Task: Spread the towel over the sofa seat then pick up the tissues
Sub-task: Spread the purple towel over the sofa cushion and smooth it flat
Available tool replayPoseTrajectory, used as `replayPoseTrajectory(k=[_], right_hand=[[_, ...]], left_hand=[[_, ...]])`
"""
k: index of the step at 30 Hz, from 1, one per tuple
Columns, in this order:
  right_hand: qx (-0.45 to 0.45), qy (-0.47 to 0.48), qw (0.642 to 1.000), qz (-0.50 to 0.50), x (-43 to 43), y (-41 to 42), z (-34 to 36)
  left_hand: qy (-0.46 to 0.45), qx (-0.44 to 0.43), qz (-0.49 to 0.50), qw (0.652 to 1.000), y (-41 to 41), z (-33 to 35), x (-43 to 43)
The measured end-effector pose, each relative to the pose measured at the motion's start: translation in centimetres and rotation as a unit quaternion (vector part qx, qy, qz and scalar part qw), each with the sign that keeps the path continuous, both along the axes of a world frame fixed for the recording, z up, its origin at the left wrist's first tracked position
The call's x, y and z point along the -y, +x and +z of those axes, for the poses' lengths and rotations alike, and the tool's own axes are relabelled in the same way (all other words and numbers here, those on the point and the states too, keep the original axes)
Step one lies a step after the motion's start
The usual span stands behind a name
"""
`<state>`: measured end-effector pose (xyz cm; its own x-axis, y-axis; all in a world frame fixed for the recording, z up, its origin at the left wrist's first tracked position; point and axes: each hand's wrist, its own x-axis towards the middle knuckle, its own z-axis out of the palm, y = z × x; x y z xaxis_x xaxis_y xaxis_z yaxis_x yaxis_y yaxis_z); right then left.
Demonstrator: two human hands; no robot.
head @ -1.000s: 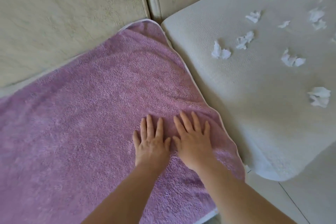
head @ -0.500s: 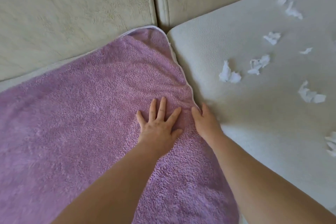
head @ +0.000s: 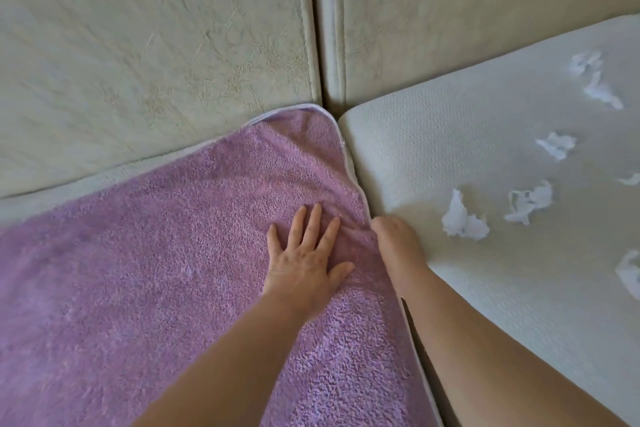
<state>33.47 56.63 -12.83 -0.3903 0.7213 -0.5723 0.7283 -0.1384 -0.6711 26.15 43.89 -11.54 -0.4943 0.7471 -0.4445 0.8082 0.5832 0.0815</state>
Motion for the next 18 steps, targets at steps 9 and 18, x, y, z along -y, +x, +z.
replayPoseTrajectory(k=[9,18], right_hand=[[0.056,0.080,0.995,0.030,-2.6,-6.7,-0.7],[0.045,0.217,0.971,0.090,-4.4,-12.0,-1.0]], left_hand=[[0.020,-0.015,-0.024,0.999,-8.3,-0.6,-4.2],[0.105,-0.039,0.000,0.994,-13.9,-1.7,-6.3]])
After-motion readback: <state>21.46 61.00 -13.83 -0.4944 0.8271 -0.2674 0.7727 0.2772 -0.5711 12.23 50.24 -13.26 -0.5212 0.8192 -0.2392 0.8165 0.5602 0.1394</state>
